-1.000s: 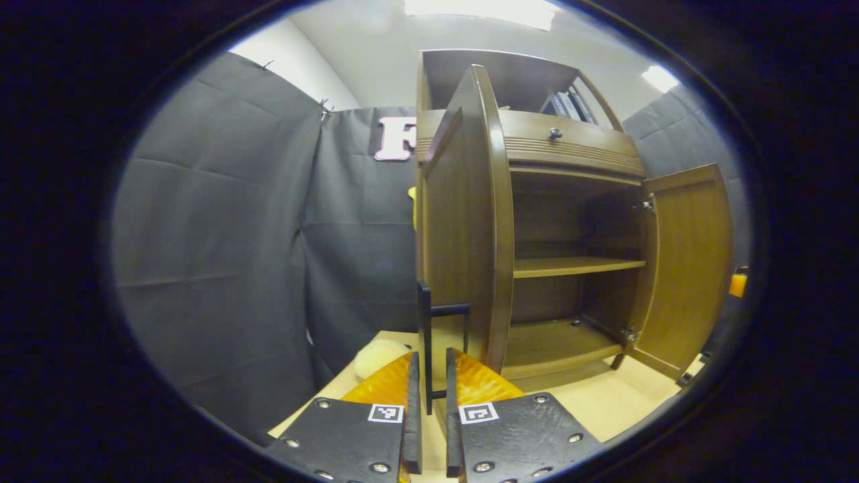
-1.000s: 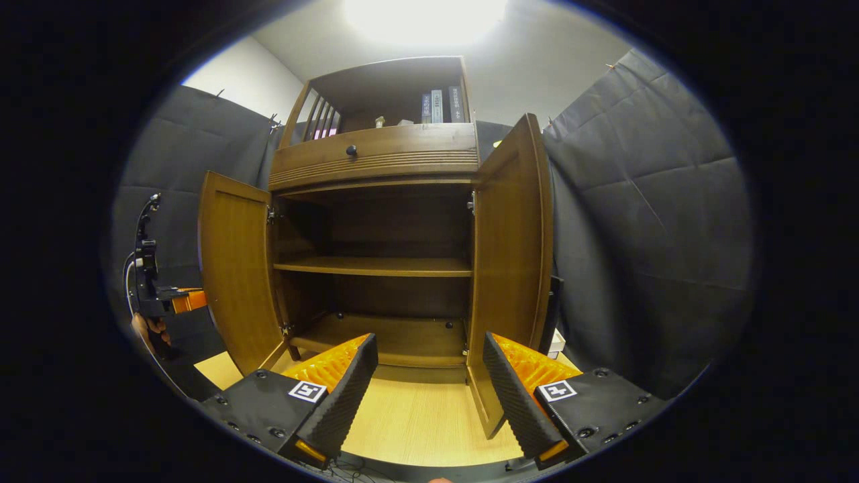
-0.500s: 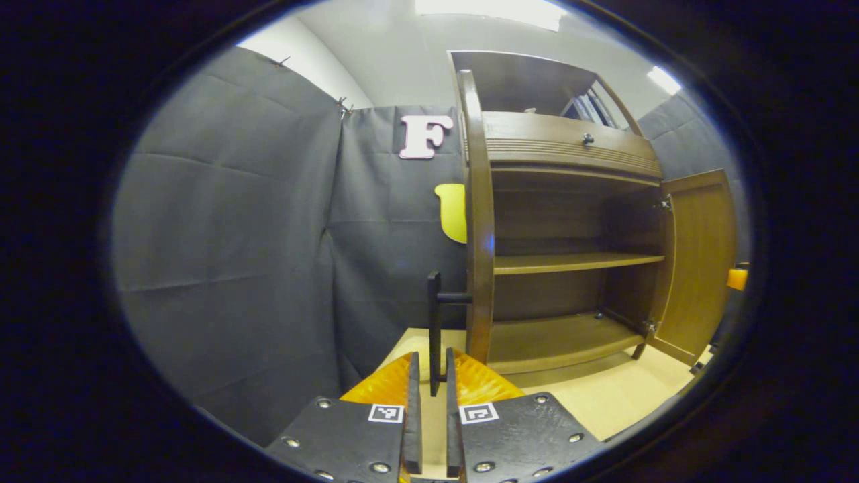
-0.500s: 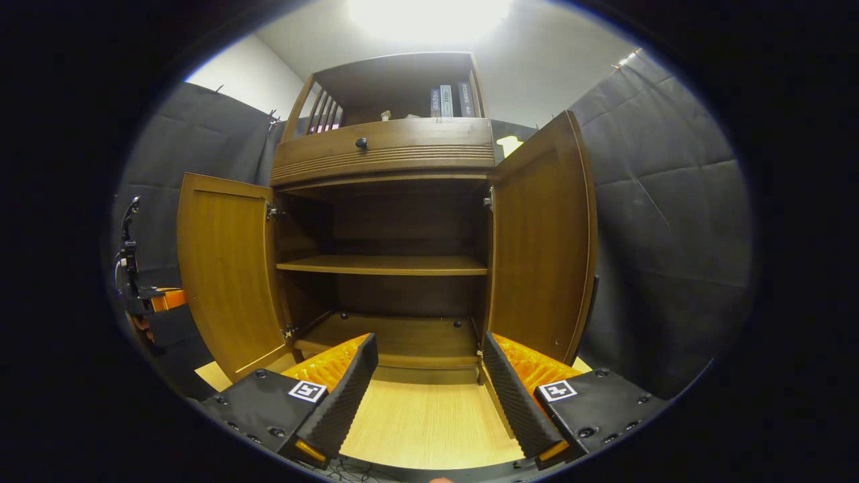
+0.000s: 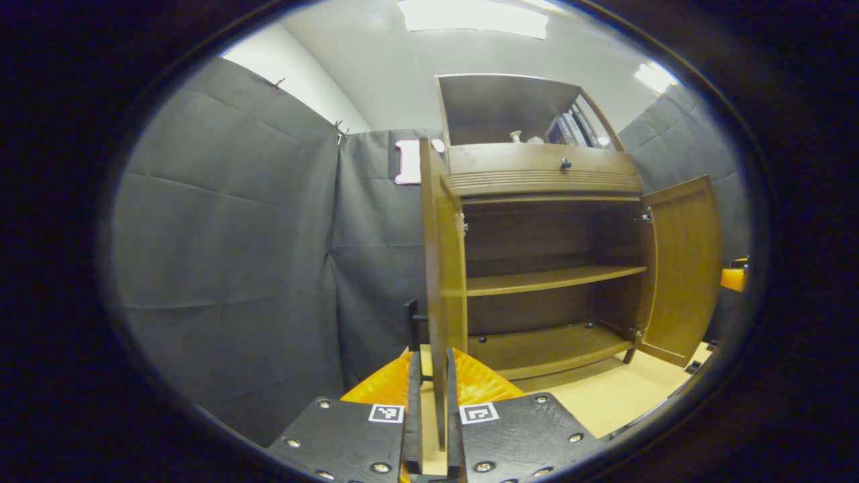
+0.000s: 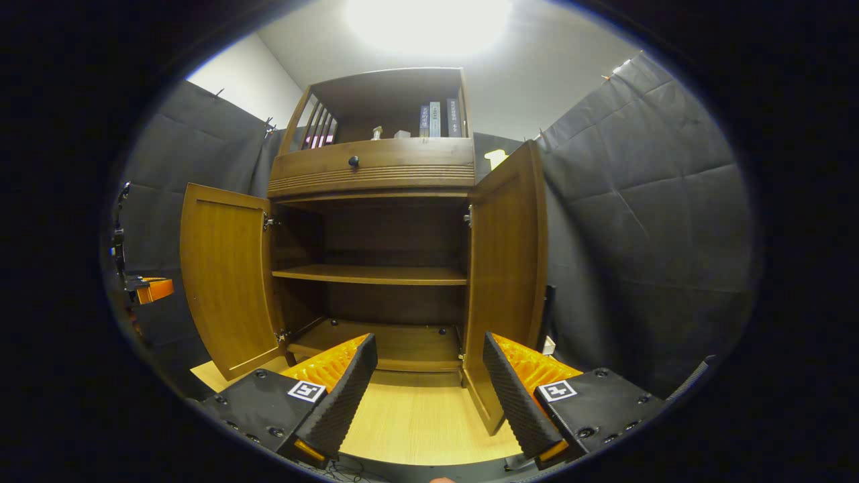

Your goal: Open the right door of the double-door shoe cabinet with the right hand, and open the left door with the left hand.

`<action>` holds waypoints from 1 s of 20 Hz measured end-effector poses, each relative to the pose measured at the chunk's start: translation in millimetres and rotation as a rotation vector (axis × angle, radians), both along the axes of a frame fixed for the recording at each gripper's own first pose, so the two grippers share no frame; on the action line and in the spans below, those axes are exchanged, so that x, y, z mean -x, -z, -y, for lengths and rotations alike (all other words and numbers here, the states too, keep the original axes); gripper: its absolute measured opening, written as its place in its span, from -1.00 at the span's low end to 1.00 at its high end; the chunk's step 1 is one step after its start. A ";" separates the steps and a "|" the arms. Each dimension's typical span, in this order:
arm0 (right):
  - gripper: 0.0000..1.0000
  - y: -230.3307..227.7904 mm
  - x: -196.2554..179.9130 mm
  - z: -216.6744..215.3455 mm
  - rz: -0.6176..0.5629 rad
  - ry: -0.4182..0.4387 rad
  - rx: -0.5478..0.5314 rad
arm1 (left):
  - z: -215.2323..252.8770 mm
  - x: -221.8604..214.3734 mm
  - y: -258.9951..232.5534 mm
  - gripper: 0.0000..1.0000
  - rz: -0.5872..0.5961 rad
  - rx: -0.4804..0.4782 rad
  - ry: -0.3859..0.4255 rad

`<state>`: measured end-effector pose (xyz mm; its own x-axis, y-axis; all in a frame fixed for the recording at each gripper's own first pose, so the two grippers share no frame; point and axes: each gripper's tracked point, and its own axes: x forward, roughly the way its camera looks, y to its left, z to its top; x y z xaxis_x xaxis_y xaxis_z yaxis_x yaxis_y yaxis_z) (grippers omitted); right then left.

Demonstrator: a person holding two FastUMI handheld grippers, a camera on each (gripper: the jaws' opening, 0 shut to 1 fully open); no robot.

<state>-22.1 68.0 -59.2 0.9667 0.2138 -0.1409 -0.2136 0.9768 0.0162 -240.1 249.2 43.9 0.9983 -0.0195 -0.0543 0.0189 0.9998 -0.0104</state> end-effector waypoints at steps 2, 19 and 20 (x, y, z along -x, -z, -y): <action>0.93 -7.8 10.5 18.5 0.022 0.014 0.018 | 16.1 24.8 -5.8 -0.66 0.006 0.005 -0.009; 0.98 -23.1 48.3 48.6 0.071 0.012 -0.002 | 34.0 114.3 -11.0 -0.39 0.008 -0.019 -0.049; 0.98 -23.4 48.0 48.0 0.073 0.010 -0.001 | 33.9 115.2 -11.4 -0.05 0.008 -0.012 -0.045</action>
